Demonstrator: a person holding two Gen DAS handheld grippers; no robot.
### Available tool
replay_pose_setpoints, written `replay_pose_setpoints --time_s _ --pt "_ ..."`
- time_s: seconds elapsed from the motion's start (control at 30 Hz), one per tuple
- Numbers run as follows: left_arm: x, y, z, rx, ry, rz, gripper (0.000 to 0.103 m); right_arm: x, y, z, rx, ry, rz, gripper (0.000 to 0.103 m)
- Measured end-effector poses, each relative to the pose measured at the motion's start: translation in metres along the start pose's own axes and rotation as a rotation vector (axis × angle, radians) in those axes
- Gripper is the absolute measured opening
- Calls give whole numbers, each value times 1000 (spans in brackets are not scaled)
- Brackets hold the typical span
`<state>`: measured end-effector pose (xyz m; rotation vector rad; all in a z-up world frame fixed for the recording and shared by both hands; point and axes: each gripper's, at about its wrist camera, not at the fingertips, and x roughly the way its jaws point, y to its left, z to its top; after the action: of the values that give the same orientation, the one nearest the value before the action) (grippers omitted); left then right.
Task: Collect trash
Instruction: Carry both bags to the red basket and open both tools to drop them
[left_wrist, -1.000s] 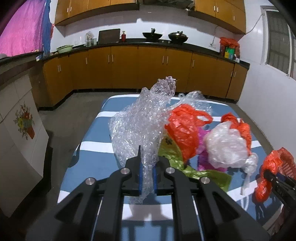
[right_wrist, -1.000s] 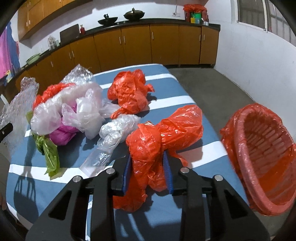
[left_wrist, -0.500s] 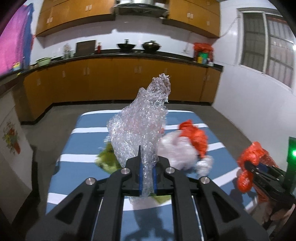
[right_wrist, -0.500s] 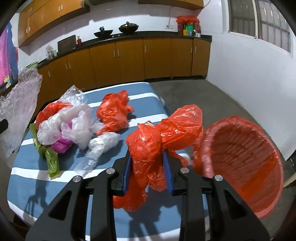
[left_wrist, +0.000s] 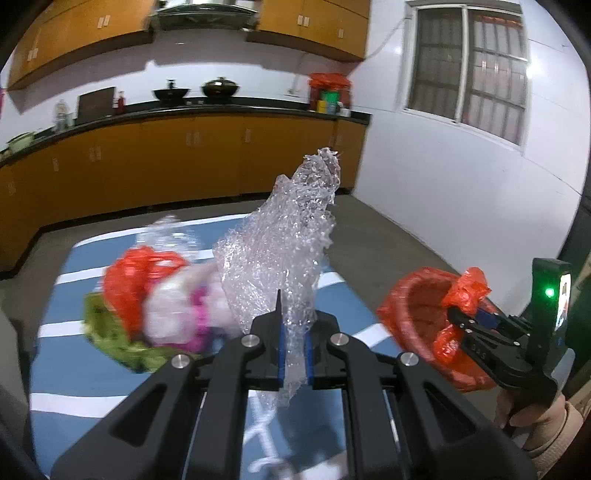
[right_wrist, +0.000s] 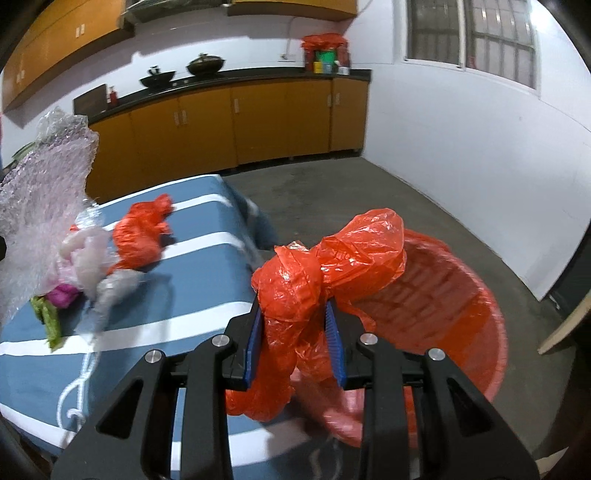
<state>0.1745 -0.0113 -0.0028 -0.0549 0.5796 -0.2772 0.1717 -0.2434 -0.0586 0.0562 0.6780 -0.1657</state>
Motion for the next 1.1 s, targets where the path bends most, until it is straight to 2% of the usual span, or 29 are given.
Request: replay_pose_setpoints --time_s 0.3,0.6,0.8,1.1 --pt "40 -67 -2 41 52 -144 9 -8 -58 1 68 -17 -64 31" --pt "76 -132 -5 94 90 -280 9 -23 -92 7 114 -60 -94 31" --pt "97 -163 -10 114 123 -356 9 -22 -110 9 140 -72 -104 32" --pt "124 -186 -17 130 179 -415 9 -8 -125 2 171 -46 -100 32"
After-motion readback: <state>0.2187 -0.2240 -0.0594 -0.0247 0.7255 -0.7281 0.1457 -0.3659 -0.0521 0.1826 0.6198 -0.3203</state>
